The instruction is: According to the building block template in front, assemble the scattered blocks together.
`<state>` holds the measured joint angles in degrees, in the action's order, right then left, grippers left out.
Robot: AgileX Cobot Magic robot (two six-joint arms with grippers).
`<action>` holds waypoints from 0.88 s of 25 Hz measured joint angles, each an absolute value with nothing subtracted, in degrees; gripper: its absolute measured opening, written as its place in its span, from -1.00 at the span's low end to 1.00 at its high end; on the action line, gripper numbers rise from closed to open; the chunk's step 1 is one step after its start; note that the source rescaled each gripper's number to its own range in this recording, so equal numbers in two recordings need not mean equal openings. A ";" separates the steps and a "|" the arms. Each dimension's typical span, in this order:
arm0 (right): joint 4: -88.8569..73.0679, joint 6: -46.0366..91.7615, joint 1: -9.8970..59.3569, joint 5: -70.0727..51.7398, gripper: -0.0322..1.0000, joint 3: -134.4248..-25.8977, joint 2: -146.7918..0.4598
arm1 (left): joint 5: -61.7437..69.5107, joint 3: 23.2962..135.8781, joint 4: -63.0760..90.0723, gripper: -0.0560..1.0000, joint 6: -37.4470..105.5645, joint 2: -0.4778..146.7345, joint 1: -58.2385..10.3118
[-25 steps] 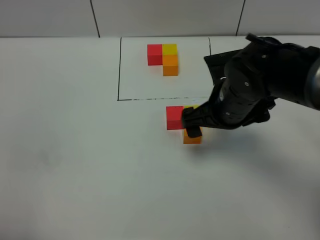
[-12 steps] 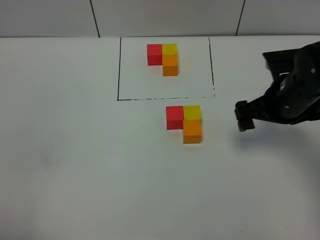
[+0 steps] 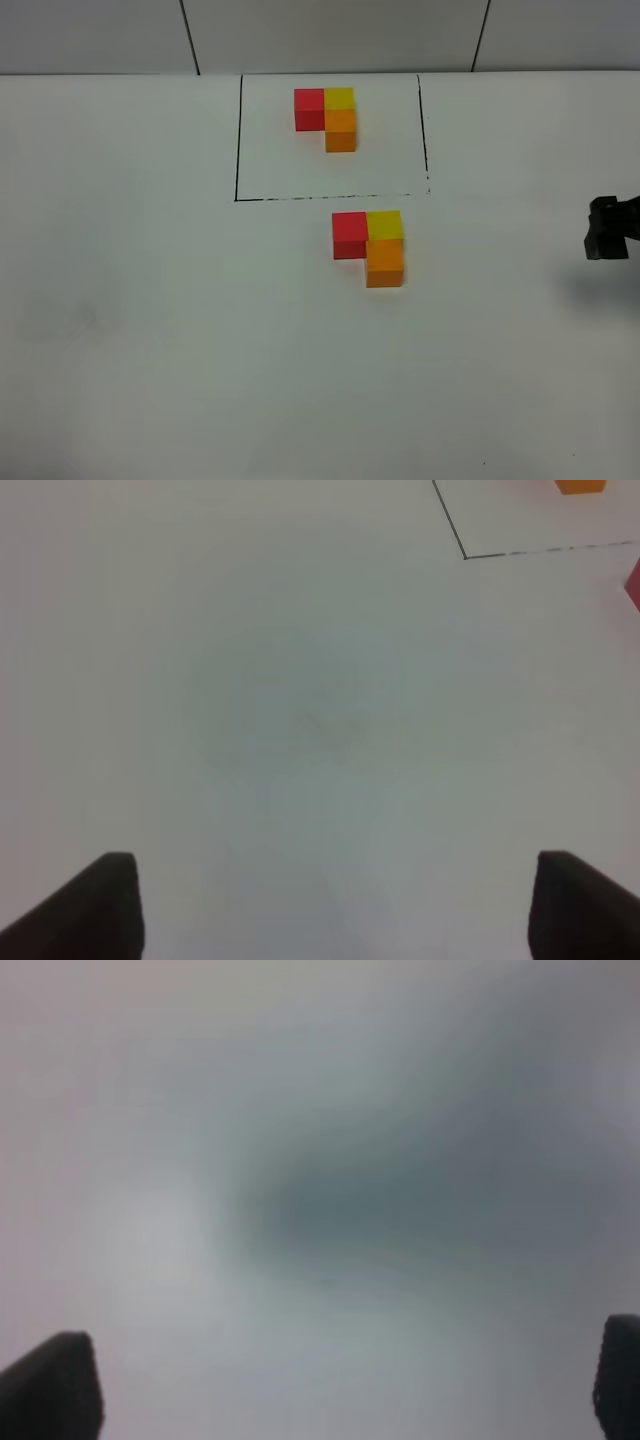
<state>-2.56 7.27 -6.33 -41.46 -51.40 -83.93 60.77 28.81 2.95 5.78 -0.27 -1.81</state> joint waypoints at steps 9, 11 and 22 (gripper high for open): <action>-4.92 6.10 -6.48 -48.40 1.00 -41.00 -59.77 | 60.77 28.81 2.95 0.46 5.78 -0.27 -1.81; -4.94 5.66 -6.48 -50.37 1.00 -38.20 -53.52 | 60.77 28.81 2.95 0.46 5.78 -0.27 -1.81; -6.12 5.52 -2.65 -60.26 1.00 -30.06 -27.08 | 60.77 28.81 2.95 0.46 5.78 -0.27 -1.81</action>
